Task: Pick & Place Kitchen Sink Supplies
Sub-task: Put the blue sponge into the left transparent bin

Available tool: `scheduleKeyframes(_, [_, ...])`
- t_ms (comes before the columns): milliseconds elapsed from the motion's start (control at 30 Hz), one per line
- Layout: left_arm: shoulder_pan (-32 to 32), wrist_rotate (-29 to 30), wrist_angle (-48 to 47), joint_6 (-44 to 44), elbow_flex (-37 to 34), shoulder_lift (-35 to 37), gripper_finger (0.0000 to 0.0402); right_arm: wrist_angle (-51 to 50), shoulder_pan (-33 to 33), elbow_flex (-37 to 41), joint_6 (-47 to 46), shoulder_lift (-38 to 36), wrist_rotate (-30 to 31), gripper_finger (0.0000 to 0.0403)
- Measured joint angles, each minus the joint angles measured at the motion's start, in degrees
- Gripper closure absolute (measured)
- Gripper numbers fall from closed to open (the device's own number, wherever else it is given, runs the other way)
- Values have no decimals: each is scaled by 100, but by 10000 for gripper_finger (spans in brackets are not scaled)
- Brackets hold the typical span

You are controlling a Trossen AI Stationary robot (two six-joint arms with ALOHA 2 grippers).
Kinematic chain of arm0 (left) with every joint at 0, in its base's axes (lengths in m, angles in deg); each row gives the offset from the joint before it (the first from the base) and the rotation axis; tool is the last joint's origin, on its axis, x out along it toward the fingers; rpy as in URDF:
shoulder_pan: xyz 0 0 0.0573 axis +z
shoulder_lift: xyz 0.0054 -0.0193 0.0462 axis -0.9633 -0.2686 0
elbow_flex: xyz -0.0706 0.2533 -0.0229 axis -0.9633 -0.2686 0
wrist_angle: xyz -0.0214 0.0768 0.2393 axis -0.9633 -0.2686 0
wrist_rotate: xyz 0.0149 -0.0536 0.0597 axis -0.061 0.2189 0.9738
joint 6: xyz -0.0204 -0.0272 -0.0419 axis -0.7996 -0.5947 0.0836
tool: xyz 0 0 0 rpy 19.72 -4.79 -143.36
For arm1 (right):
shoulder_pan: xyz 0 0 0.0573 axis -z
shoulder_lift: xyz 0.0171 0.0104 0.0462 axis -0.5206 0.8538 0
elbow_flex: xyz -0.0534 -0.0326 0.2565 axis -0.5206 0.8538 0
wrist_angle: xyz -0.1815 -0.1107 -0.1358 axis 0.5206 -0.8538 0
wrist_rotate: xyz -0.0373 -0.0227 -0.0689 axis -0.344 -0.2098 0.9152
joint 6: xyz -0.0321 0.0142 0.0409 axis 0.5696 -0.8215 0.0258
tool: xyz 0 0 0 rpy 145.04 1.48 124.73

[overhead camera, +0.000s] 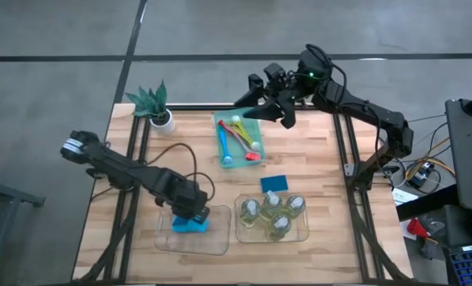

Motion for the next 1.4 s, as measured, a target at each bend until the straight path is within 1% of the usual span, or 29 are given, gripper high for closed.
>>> scheduleKeyframes(200, [-22, -126, 51, -69, 195, -572, 399, -10, 66, 0, -17, -51, -347, 167])
scheduleKeyframes(300, [-18, -113, 281, -83, 386, -790, 382, -21, 95, 0, -24, -52, -479, 165])
scheduleKeyframes(400, [-15, -112, 381, 5, 584, -941, 347, -40, 125, 0, -28, -52, -581, 163])
scheduleKeyframes(567, [-15, -113, 284, -31, 652, -995, 275, -38, 185, 0, -30, -72, -729, 167])
scheduleKeyframes(700, [-5, -113, 238, 89, 645, -812, 227, -166, 295, 0, -85, -134, -1035, 170])
scheduleKeyframes(800, [4, -42, 243, 105, 645, -534, 204, -484, 385, -2, -84, -206, -1341, 169])
scheduleKeyframes(900, [50, 388, 243, 116, 643, -190, 195, -1117, 500, -2, 95, -282, -1496, 167])
scheduleKeyframes(967, [136, 774, 251, 124, 645, 95, 194, -1838, 605, -2, 386, -343, -1484, 169])
scheduleKeyframes(1100, [365, 1589, 422, 208, 645, 635, 195, -3607, 822, -2, 1194, -404, -1407, 174])
scheduleKeyframes(1167, [506, 1887, 626, 492, 645, 884, 195, -4620, 920, -2, 1654, -413, -1255, 175])
scheduleKeyframes(1200, [576, 1994, 778, 691, 645, 999, 195, -5093, 954, -2, 1905, -415, -1143, 174])
scheduleKeyframes(1267, [746, 2112, 1002, 1084, 645, 1172, 195, -5966, 1005, -2, 2480, -415, -735, 174])
scheduleKeyframes(1333, [948, 2121, 1252, 1392, 645, 1312, 195, -6751, 1046, -2, 3073, -415, -141, 175])
scheduleKeyframes(1400, [1155, 2130, 1486, 1680, 645, 1435, 195, -7294, 1071, 29, 3592, -415, 488, 177])
